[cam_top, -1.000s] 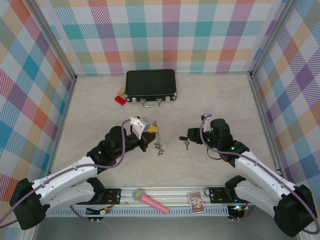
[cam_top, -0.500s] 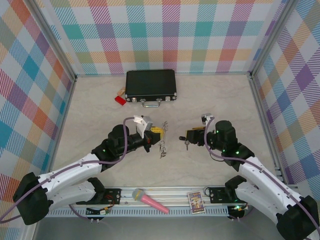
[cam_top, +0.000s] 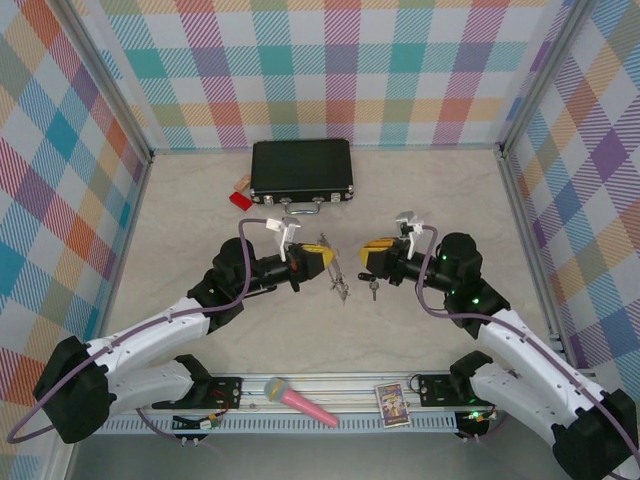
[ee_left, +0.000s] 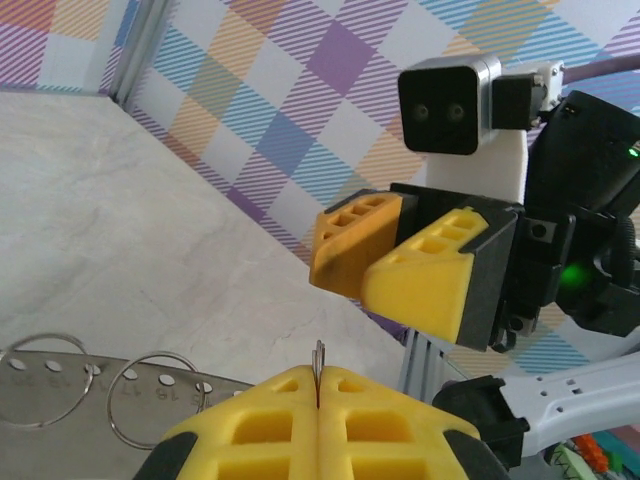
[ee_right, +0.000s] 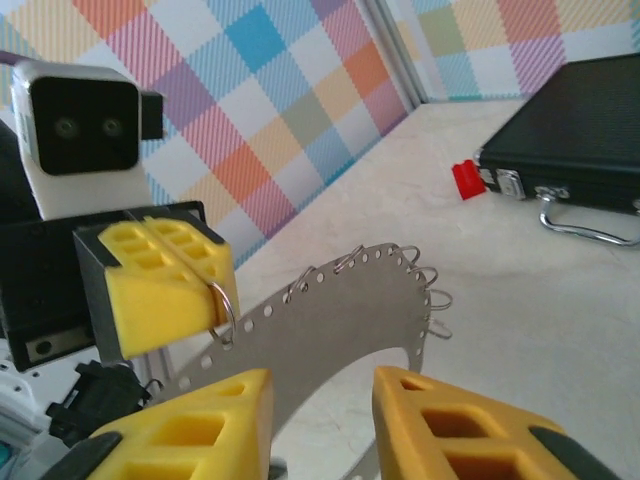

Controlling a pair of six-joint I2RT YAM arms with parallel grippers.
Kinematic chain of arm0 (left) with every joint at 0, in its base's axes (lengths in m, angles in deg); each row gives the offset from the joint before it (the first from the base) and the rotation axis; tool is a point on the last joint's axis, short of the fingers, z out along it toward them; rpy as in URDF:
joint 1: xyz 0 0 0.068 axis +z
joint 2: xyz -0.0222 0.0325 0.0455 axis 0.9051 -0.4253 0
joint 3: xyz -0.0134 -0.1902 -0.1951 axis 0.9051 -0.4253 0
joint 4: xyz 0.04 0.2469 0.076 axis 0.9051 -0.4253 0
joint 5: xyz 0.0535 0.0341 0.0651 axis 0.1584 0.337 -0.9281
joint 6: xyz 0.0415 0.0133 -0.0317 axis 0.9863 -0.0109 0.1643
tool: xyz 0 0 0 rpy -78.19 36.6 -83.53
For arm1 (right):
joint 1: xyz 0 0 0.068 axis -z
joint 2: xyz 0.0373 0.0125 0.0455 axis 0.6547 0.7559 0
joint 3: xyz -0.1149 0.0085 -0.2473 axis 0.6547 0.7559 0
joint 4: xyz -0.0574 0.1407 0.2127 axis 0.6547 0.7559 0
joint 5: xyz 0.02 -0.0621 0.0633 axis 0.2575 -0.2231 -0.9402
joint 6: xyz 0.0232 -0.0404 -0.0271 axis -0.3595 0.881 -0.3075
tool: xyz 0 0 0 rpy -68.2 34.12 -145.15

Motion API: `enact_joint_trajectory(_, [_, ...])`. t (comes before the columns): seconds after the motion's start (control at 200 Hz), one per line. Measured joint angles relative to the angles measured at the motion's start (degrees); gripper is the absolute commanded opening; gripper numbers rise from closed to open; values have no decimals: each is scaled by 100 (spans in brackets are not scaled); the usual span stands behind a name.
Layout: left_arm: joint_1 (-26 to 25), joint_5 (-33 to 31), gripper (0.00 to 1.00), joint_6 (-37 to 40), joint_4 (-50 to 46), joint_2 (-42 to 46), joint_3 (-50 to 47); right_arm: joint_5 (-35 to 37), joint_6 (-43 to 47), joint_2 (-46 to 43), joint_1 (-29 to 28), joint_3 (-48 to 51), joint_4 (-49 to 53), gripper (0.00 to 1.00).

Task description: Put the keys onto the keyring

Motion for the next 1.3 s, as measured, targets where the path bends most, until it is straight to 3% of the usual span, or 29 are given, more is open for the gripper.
enact_joint_trajectory(0.245, [0,129,0,-197,79,-37,31,-448,-166,579,-59,-256,-442,28])
enact_joint_trajectory(0.885, [0,256,0,-372,44,-111,278,-702,-94,811,-402,-437,-553,26])
enact_joint_trajectory(1.3, [0,352,0,-372,37,-118,278,-647,129,861,-538,-564,-492,11])
